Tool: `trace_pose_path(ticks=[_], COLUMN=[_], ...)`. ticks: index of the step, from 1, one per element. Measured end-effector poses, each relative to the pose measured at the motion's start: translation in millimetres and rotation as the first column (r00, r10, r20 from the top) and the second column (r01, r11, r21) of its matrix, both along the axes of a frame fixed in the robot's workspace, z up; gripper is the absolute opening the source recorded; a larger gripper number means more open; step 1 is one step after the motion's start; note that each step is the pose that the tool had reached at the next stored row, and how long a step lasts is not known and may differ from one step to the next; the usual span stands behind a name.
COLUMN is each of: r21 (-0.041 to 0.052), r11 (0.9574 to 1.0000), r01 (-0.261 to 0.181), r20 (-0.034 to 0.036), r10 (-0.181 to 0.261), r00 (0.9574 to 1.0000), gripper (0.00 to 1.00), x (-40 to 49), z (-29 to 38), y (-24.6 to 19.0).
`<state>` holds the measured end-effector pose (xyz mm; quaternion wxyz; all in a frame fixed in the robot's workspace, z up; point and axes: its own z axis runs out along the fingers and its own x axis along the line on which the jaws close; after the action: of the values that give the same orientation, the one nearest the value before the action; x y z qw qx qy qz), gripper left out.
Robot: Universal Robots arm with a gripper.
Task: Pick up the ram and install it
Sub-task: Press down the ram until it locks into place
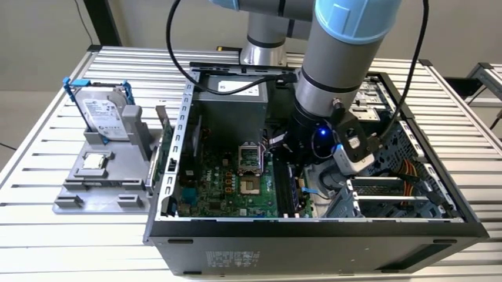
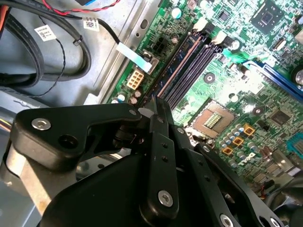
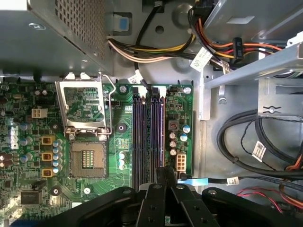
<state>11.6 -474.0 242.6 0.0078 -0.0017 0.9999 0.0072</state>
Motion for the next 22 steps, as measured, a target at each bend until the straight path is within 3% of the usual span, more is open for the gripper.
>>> trace_pose_path(ticks=[7,10,14,17,22], r21=[0.0001,0.0004,0.0029,0.0028,0.0029], r11=[0.9960,0.9944,0.9899,0.9810,0.9610], r01=[-0.089,-0.106,-0.142,-0.194,-0.276], r20=[-0.0007,-0.0032,-0.0143,-0.0143,-0.0143], r10=[0.089,0.106,0.142,0.194,0.276], r00=[0.9960,0.9944,0.9898,0.9809,0.9609], gripper=[0.00,0.00,0.00,0.00,0.00], x=[0.0,0.0,-0.1,0.0,0.0], z=[0.0,0.0,0.0,0.0,0.0], y=[0.0,0.0,0.0,0.0,0.0])
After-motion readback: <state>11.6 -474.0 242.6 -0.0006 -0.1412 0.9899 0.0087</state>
